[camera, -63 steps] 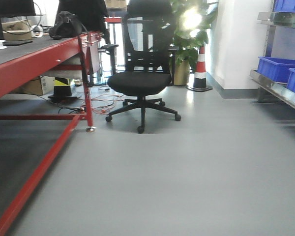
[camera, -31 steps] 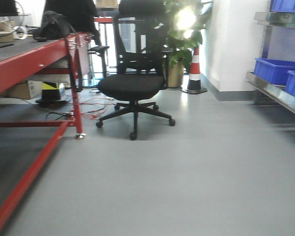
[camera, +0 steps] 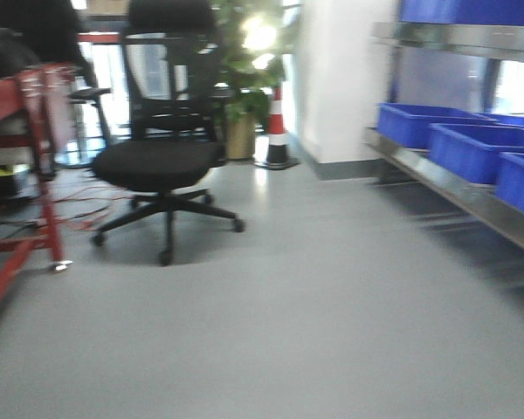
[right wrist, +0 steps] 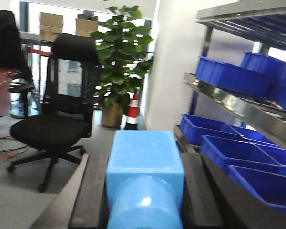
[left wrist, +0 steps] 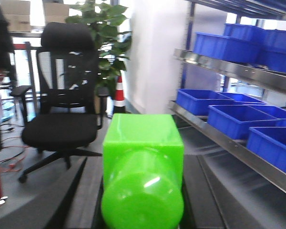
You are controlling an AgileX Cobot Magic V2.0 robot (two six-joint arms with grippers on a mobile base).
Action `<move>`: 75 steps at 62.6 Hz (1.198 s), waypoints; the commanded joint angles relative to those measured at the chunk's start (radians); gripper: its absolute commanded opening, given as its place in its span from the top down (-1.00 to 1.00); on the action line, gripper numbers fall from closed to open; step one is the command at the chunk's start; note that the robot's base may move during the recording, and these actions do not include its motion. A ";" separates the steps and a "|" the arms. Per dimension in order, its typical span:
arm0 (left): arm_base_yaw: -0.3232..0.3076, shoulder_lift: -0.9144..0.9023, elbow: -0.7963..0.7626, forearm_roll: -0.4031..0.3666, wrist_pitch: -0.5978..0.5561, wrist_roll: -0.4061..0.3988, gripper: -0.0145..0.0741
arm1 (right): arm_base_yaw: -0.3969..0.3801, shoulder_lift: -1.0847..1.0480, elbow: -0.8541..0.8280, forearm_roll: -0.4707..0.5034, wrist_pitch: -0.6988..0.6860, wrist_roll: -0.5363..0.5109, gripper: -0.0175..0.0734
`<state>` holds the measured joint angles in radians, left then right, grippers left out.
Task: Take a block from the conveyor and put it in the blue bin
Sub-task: 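Drive the base away from the conveyor toward the blue-bin shelves, then drive up to the shelf and stop in front of the bins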
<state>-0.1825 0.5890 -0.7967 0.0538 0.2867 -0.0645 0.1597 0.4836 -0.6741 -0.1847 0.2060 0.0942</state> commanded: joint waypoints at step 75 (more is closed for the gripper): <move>-0.007 -0.004 -0.002 0.002 -0.021 0.001 0.92 | 0.002 -0.005 0.003 -0.005 -0.012 -0.006 0.97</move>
<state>-0.1825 0.5890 -0.7967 0.0538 0.2867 -0.0645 0.1597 0.4836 -0.6741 -0.1847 0.2060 0.0942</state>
